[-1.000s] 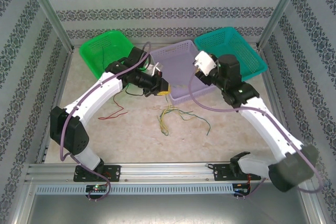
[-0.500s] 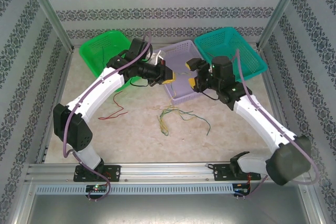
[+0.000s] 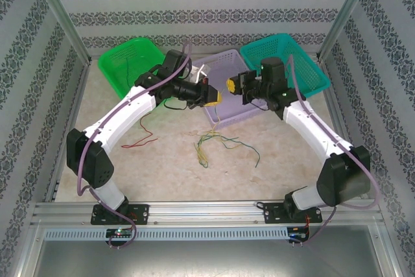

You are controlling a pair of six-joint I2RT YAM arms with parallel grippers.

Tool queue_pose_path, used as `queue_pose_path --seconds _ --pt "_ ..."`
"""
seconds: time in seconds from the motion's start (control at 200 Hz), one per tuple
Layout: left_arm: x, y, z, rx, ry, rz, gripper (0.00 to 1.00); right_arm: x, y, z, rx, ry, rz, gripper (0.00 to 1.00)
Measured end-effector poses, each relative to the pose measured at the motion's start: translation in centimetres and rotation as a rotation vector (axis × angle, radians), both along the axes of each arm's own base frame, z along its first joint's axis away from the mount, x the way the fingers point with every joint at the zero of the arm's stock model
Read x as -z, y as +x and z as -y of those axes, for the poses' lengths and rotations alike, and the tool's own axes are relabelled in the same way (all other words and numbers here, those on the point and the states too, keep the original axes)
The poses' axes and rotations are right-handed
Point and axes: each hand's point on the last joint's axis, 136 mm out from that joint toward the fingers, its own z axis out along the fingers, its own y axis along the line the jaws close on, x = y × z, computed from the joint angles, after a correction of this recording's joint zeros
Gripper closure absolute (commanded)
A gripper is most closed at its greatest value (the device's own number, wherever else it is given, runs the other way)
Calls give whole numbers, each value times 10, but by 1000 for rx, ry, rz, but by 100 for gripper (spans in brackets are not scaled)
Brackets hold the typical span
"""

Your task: Untangle the cables

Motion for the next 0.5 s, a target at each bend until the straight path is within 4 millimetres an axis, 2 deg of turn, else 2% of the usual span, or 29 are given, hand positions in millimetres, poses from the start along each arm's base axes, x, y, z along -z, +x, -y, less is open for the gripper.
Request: queue_pose_path --seconds 0.065,0.155,0.255,0.34,0.41,0.5 --pt "-1 0 4 16 -4 35 100 -17 6 -4 -81 -53 89 100" --pt "0 2 11 29 0 78 100 -28 11 -10 -188 -143 173 100" --pt "4 7 16 19 17 102 75 -28 18 -12 -279 -252 228 100" --pt "20 -9 20 44 73 33 51 -40 46 -1 -272 -346 344 100" --pt "28 -17 23 49 118 -4 42 -49 62 12 -256 -409 413 100" --pt "28 -15 19 7 165 -13 39 -58 76 24 -238 -474 476 100"
